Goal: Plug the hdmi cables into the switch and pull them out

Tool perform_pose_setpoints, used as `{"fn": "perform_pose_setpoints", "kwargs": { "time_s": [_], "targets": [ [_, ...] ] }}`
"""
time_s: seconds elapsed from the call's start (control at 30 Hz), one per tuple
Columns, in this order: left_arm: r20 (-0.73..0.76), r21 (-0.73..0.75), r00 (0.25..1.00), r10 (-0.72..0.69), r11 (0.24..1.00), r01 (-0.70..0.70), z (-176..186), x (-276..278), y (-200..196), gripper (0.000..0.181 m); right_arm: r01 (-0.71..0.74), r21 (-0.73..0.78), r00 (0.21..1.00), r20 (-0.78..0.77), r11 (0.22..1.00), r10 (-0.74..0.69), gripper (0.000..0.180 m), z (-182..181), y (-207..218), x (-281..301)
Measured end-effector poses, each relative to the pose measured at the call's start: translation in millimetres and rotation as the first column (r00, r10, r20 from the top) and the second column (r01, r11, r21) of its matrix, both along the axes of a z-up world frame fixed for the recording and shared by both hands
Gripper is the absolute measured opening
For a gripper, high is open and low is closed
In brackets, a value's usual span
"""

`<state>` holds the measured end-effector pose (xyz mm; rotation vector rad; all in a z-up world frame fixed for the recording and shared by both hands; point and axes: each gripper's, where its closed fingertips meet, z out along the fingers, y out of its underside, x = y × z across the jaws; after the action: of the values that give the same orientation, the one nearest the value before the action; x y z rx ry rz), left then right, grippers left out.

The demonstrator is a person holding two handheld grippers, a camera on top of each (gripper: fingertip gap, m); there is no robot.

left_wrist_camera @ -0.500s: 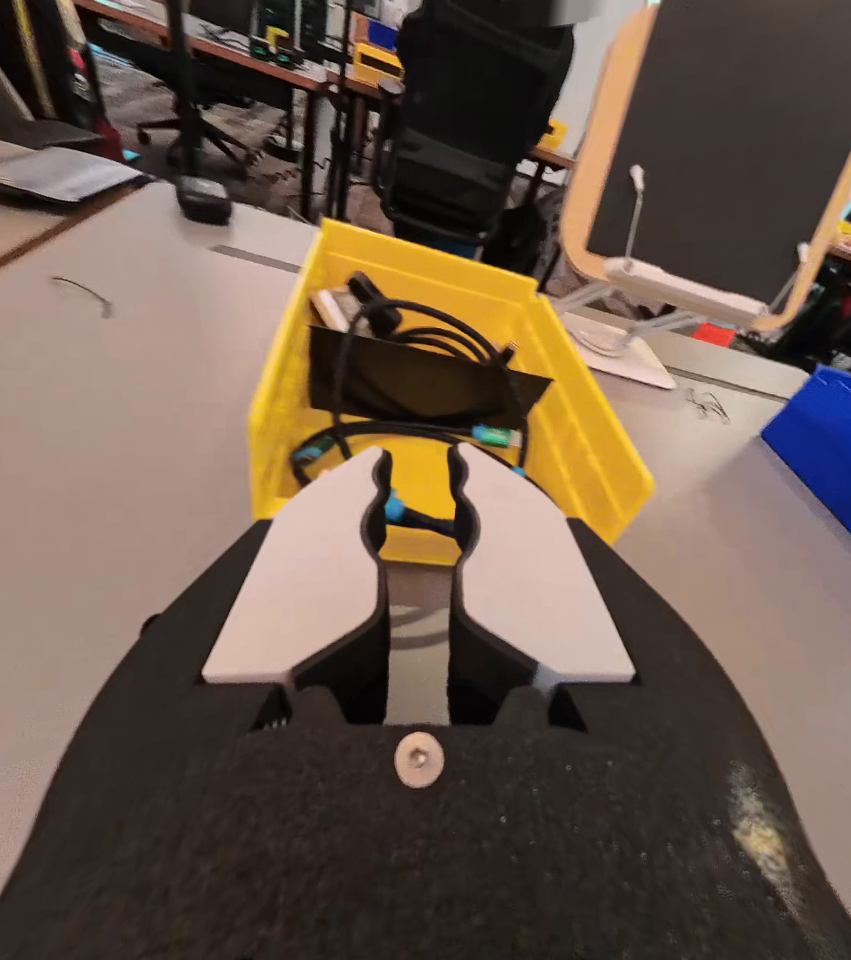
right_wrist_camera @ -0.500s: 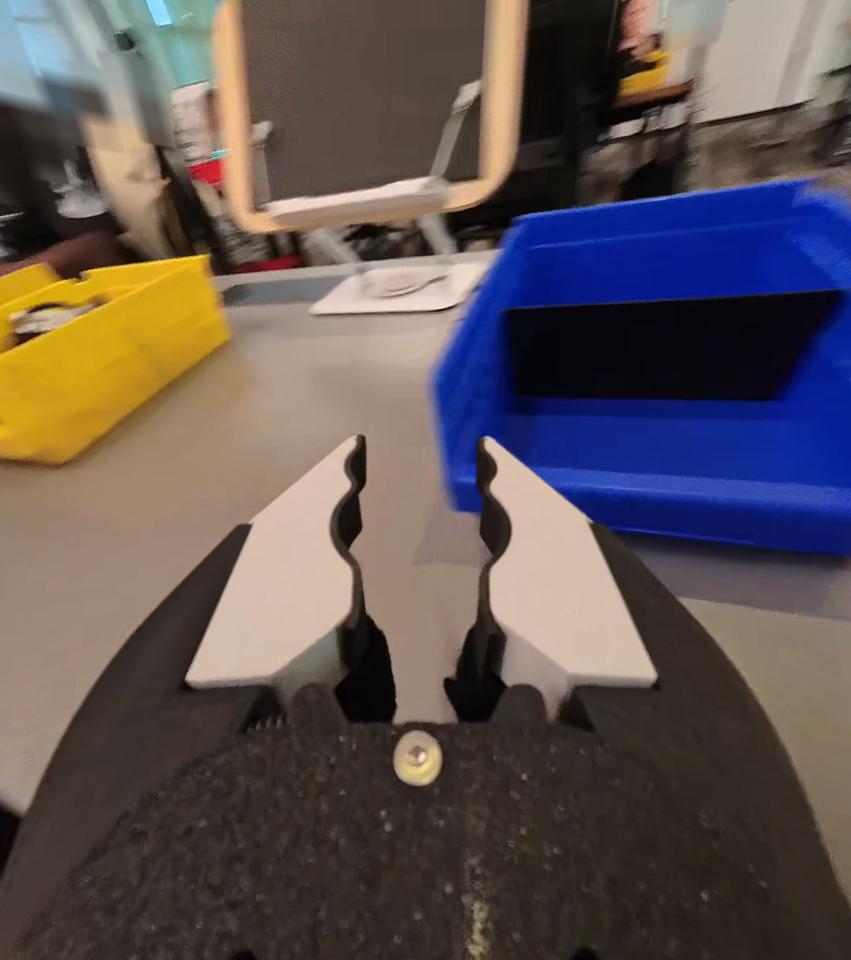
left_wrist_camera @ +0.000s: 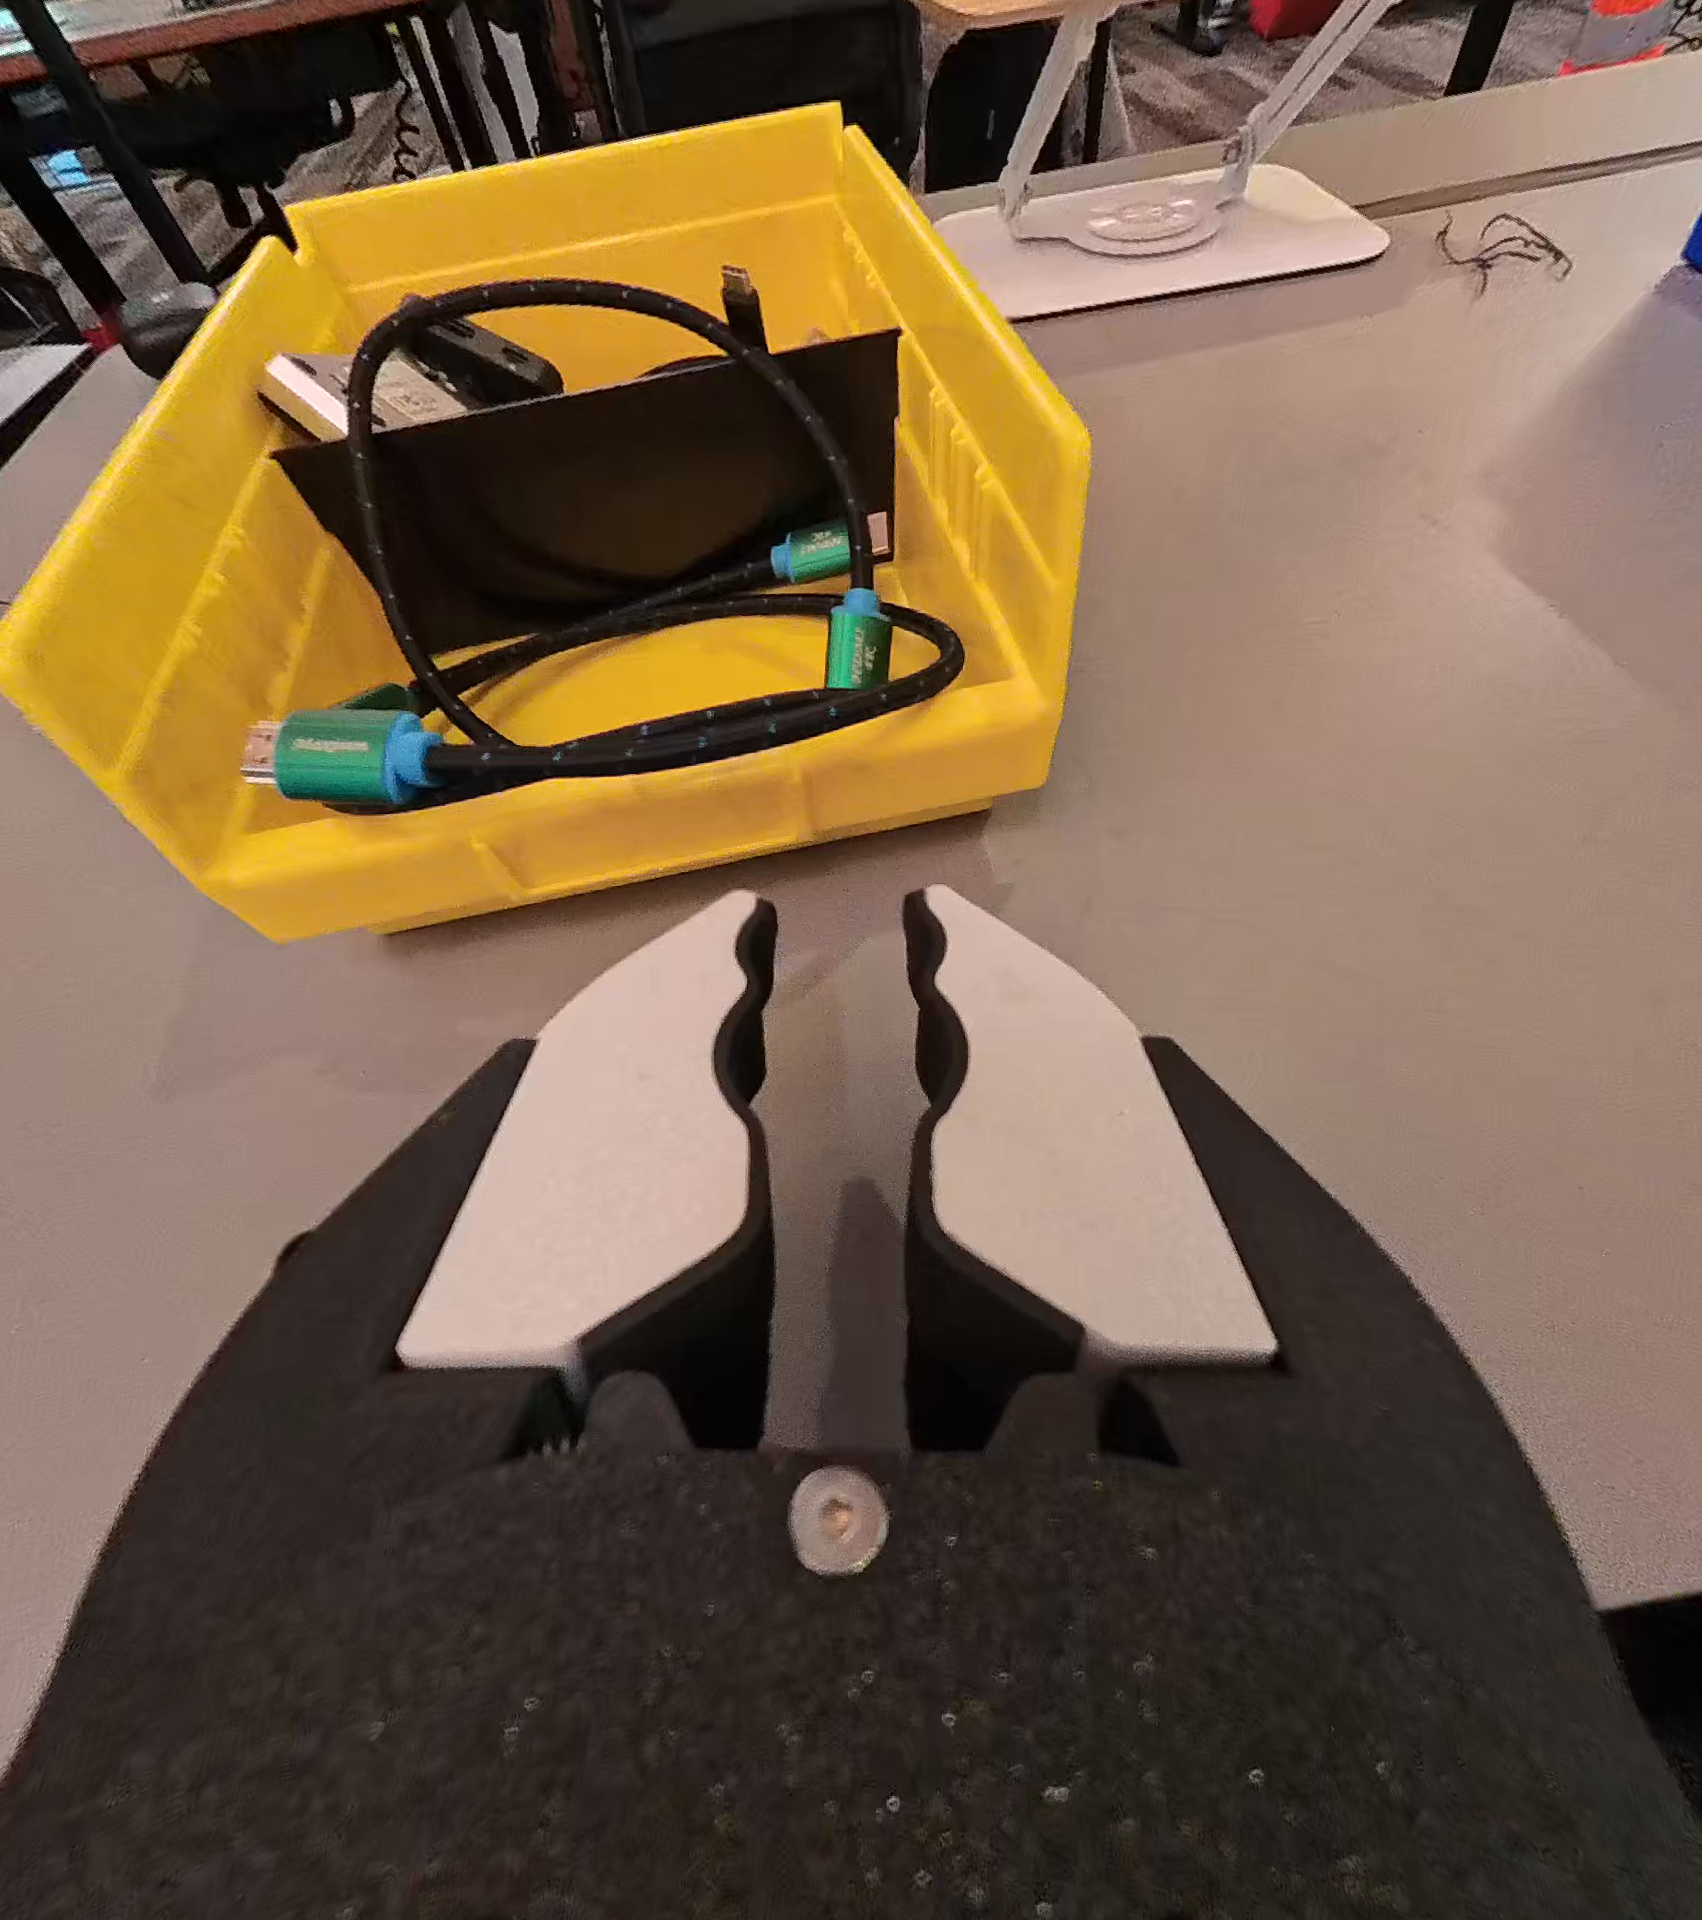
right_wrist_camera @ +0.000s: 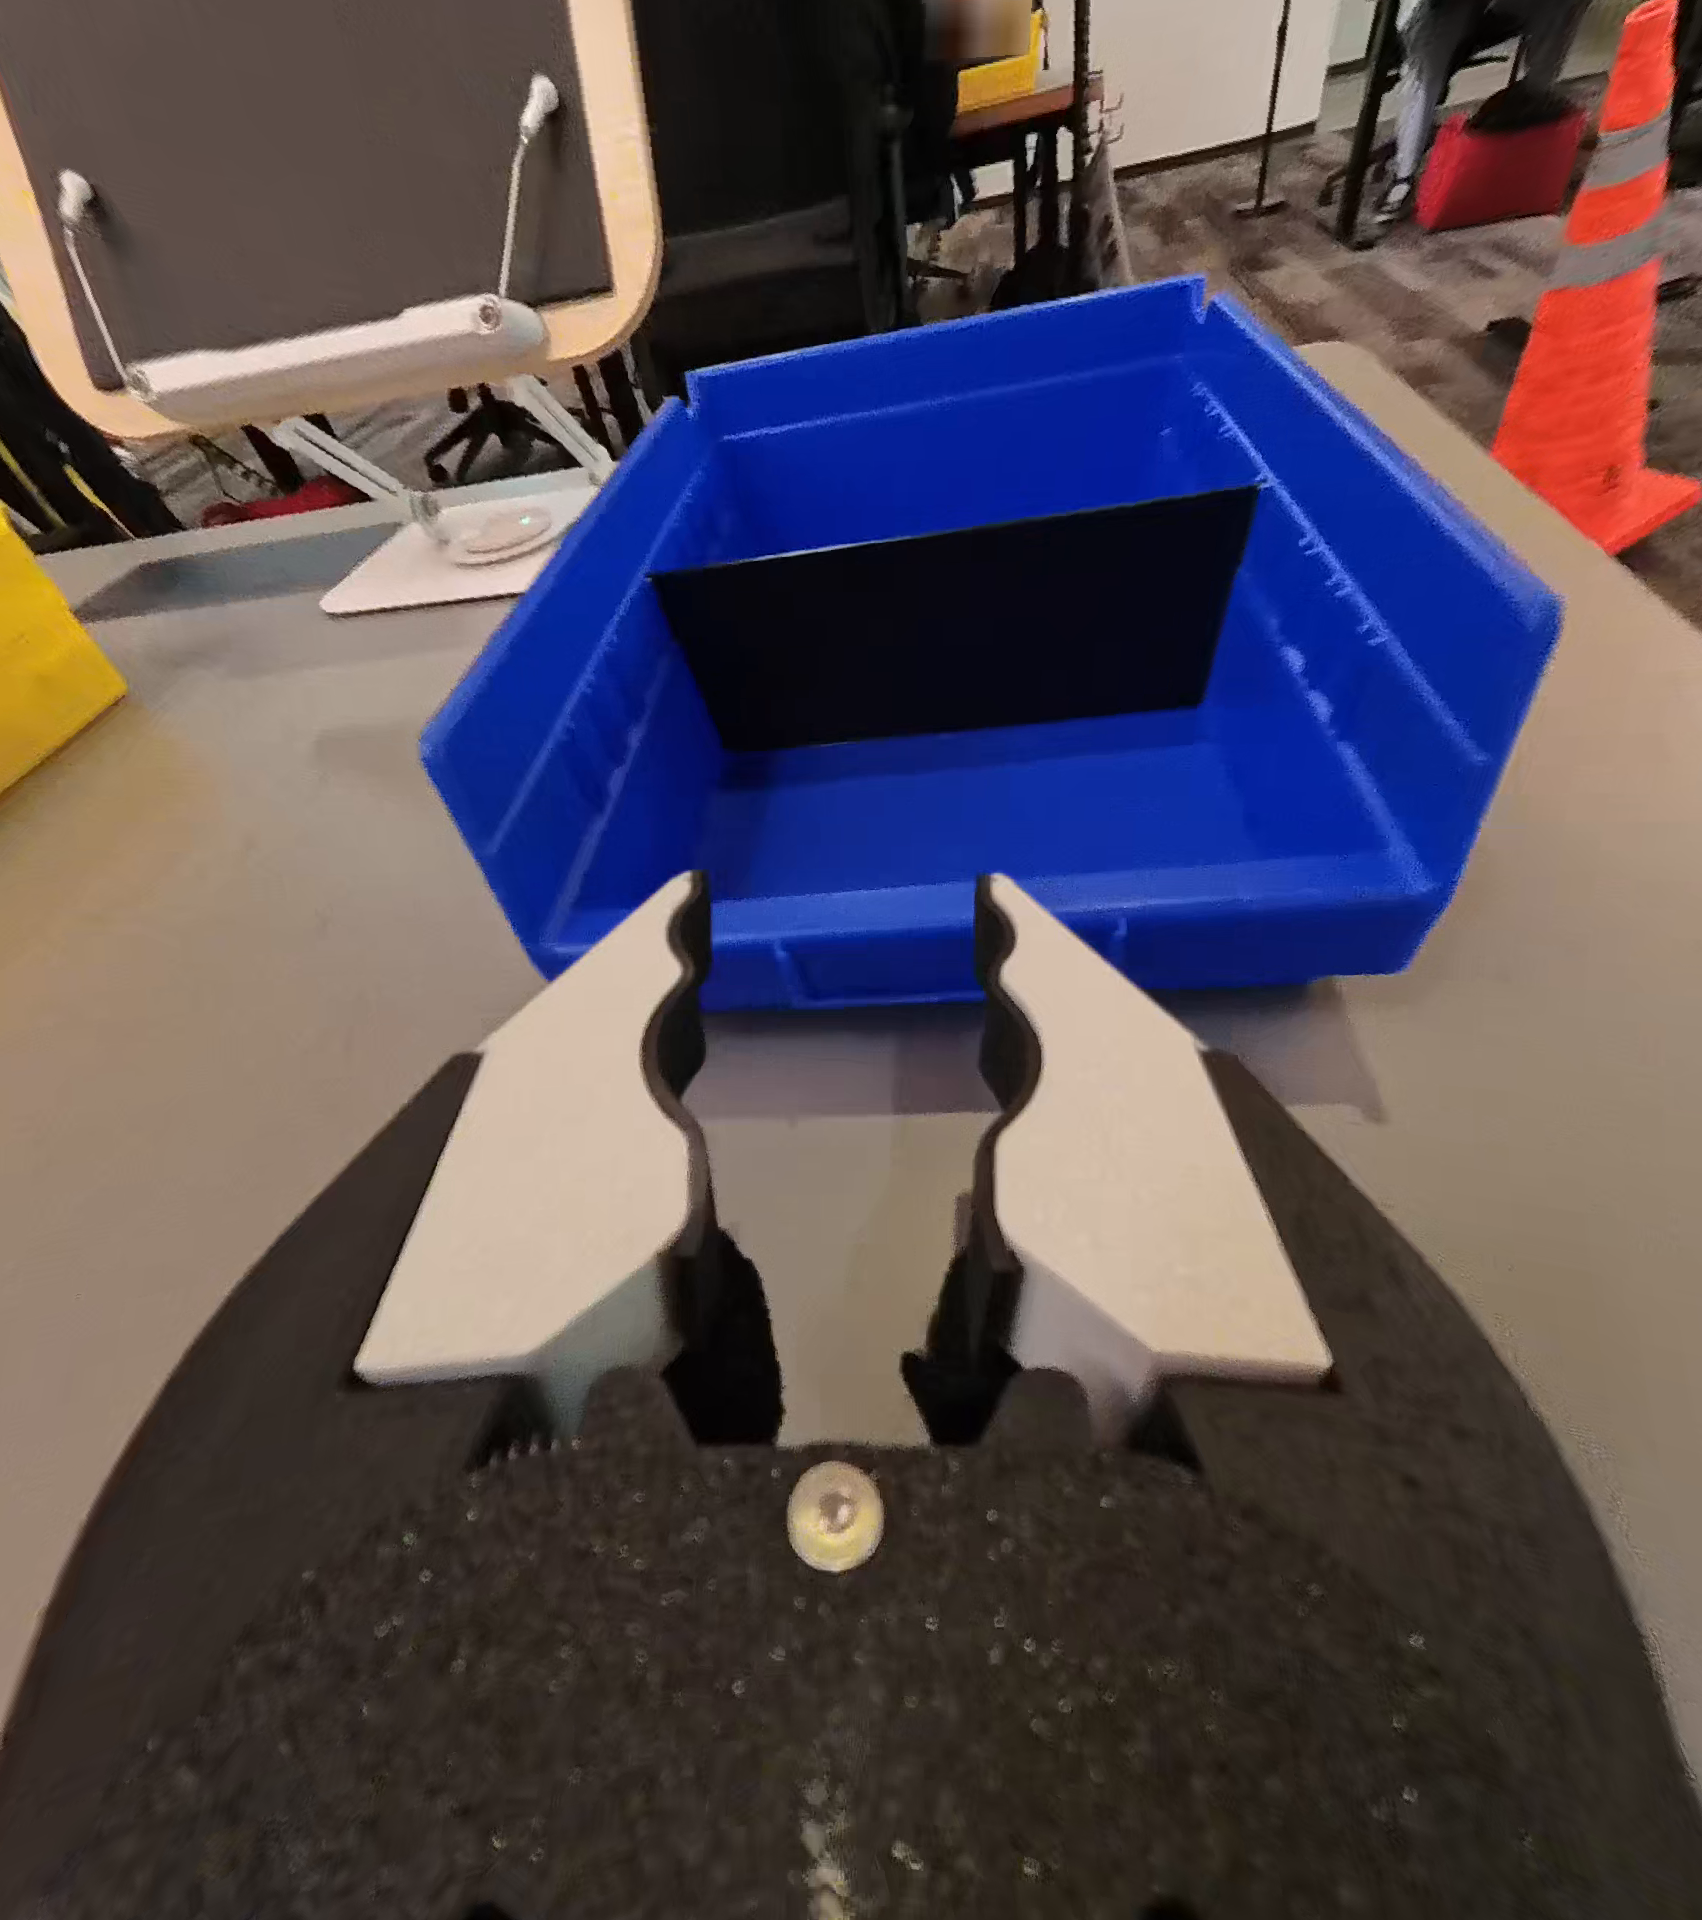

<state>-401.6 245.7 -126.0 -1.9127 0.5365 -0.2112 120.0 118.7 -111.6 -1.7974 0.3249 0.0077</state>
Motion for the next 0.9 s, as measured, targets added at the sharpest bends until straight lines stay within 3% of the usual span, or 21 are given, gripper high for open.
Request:
{"fn": "perform_pose_setpoints", "kwargs": {
  "time_s": [0.43, 0.53, 0.8, 0.9],
  "targets": [
    [0.095, -0.074, 0.995, 0.011, 0.997, -0.004, -5, -5, 7, 0.024, -0.044, 0.012, 0.986, -0.16, 0.999, 0.045, 0.048, -9, 1, -9],
    [0.207, -0.126, 0.978, 0.036, 0.992, -0.01, -3, -1, 10, 0.027, -0.05, 0.022, 0.977, -0.207, 0.999, 0.053, 0.047, -9, 0, -8],
    [0.55, -0.348, 0.799, 0.243, 0.937, -0.045, 0, 13, 44, 0.055, -0.077, 0.0, 0.974, -0.215, 0.997, 0.075, 0.047, -14, 0, -15],
    [0.64, -0.366, 0.719, 0.271, 0.93, -0.024, 4, 13, 50, 0.021, -0.09, -0.013, 0.971, -0.223, 0.996, 0.085, 0.047, -17, -2, -18]
  ]
}}
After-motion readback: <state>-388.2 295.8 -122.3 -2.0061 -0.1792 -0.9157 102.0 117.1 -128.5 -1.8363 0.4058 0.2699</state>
